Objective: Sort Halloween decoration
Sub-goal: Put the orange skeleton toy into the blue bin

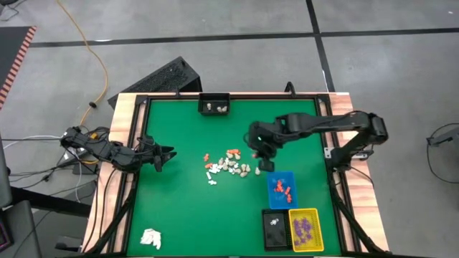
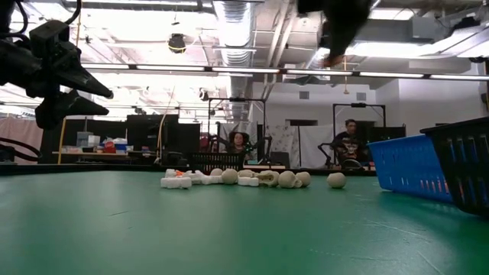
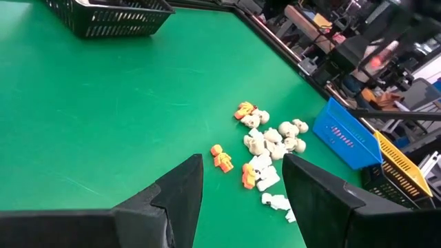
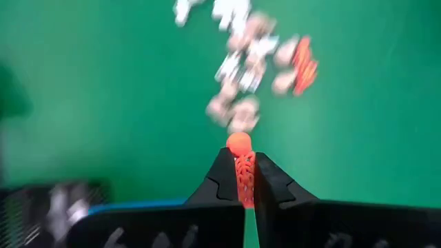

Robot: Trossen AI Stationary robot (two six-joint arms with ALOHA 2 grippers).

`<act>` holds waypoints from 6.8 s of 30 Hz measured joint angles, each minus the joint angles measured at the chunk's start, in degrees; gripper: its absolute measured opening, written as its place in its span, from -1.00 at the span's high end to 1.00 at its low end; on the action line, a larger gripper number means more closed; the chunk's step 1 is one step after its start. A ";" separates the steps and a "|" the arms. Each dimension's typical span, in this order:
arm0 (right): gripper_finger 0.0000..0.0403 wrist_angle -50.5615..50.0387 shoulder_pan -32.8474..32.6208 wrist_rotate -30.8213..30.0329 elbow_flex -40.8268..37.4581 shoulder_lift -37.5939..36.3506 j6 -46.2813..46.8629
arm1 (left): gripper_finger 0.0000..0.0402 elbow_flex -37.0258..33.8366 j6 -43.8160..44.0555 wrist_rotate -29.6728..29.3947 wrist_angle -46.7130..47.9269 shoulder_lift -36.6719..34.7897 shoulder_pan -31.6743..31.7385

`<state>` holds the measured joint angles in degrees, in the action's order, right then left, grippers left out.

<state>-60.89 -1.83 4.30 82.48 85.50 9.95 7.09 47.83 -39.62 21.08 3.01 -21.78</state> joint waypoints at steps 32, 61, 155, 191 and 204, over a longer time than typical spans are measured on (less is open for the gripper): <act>0.92 -3.36 -31.25 -4.40 -14.64 -0.90 41.34 | 0.06 0.00 0.46 -2.20 0.02 0.00 0.02; 0.87 5.93 -19.77 -7.32 -28.67 -10.38 29.47 | 0.06 0.00 1.33 -2.86 0.02 0.00 0.02; 0.13 55.93 8.97 -12.44 -23.65 20.17 -3.44 | 0.06 0.00 -0.03 -3.34 0.08 -0.02 0.01; 0.13 46.25 0.86 -19.26 -23.78 14.36 -0.13 | 0.06 0.00 0.90 -3.05 0.17 -0.02 0.02; 0.13 48.40 1.25 -19.39 -23.69 18.45 -0.76 | 0.06 0.00 0.92 -3.08 0.17 -0.01 0.00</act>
<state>-12.48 -0.57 -15.09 58.79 103.95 9.19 7.09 48.75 -42.71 21.26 2.99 -21.78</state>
